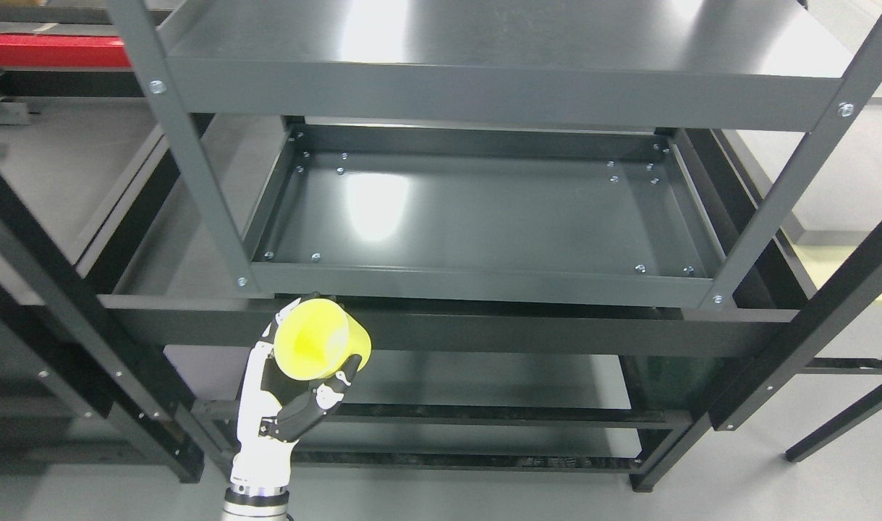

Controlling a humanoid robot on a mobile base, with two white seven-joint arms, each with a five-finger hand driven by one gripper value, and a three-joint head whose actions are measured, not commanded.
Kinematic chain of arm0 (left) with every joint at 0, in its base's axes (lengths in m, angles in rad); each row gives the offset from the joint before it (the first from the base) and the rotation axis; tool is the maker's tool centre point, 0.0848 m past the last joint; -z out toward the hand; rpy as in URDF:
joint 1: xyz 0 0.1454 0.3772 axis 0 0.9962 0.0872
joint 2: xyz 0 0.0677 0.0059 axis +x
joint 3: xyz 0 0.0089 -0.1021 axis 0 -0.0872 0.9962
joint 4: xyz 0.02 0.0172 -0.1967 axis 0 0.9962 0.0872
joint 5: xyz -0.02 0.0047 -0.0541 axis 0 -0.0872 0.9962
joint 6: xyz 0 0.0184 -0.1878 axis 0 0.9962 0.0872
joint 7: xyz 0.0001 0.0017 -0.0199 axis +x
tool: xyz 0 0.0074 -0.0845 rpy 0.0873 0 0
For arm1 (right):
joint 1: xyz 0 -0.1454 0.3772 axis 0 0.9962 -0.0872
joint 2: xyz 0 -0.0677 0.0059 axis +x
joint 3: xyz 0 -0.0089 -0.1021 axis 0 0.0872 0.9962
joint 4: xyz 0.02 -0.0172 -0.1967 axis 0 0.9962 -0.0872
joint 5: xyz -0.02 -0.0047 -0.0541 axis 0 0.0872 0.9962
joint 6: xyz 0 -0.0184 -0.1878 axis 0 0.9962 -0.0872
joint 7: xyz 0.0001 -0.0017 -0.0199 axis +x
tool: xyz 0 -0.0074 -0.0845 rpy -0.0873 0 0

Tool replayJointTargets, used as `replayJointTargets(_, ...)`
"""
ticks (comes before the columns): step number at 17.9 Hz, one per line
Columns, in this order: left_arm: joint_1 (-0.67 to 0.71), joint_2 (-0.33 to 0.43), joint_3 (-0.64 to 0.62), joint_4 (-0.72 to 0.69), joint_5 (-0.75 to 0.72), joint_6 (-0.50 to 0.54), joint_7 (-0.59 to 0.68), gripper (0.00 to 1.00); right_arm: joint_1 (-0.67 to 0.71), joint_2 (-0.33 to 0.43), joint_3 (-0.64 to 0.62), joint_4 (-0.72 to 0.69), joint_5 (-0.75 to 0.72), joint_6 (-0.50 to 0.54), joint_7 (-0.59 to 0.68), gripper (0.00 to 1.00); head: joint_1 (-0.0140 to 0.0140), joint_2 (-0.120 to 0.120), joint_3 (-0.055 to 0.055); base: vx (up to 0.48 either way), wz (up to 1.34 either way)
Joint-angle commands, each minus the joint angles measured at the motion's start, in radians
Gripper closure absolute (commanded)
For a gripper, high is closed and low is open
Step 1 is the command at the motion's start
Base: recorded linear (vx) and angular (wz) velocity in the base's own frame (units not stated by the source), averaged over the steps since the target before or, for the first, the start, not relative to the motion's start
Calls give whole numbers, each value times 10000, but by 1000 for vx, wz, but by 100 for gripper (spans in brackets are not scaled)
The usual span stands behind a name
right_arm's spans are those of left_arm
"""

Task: Place yellow IKEA cup on middle right shelf
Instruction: 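Hold the cup in the left hand while turning toward the shelves, then raise the cup with the left hand onto the upper shelf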

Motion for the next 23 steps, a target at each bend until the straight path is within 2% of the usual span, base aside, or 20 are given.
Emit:
replayJointTargets(1,-142,174,-981,-266,-8,-700,2,98,140,-175,169,0,-245,8,7,1,0,0,0,58,-173)
replayJointTargets(11,-1582,174,-2731,-496,-70,-2466,-535,98,140,-175,169,0,-245,8,7,1,0,0,0,85,-52)
replayJointTargets(15,-2915,174,-2930,-511,-70,-2466,-535,98,140,-175,169,0,-245,8,7,1,0,0,0,76,139)
replayJointTargets(18,-4202,174,-4033,-511,-70,-2390,-535,98,140,-175,169,0,-245,8,7,1,0,0,0,61,188)
replayJointTargets(21,-5996,174,-4342,-496,-70,-1535,-459,98,140,-175,169,0,-245,8,7,1,0,0,0,27,112)
replayJointTargets(23,-6674,174,-4343,-481,-70,-1026,-397,98,140,-175,169,0,-245,8,7,1,0,0,0,4,39)
